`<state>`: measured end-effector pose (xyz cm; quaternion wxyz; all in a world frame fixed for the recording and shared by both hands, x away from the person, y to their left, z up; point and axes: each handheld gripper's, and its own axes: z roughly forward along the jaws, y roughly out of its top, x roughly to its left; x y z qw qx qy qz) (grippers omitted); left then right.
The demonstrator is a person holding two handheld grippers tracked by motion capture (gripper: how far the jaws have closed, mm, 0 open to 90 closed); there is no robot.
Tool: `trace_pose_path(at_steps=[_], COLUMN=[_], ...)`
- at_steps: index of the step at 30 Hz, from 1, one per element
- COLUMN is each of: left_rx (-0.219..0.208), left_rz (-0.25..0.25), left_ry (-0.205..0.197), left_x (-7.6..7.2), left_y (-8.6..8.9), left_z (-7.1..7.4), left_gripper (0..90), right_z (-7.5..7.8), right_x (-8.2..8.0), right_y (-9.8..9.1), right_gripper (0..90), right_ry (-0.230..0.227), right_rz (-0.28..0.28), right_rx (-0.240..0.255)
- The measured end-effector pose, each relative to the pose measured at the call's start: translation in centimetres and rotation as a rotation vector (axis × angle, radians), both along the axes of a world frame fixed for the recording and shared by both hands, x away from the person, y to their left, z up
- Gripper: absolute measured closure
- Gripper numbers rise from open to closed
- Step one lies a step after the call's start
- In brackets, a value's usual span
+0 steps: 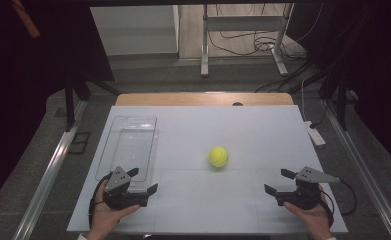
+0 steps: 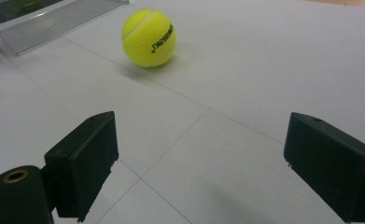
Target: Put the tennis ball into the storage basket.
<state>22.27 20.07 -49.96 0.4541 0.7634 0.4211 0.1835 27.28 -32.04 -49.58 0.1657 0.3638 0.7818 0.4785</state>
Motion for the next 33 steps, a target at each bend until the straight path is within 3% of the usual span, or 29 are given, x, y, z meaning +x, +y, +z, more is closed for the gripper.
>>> trace_pose_path(at_steps=[33], left_rx=[-0.008], left_rz=[-0.033], left_ry=[0.009], left_x=[0.4], left_y=[-0.5], left_z=[1.1], left_gripper=[12.1], right_z=[-0.1], right_x=[0.1], right_y=[-0.1], right_gripper=[10.5], right_ry=[0.0], right_rz=[-0.012], right_rx=[-0.009])
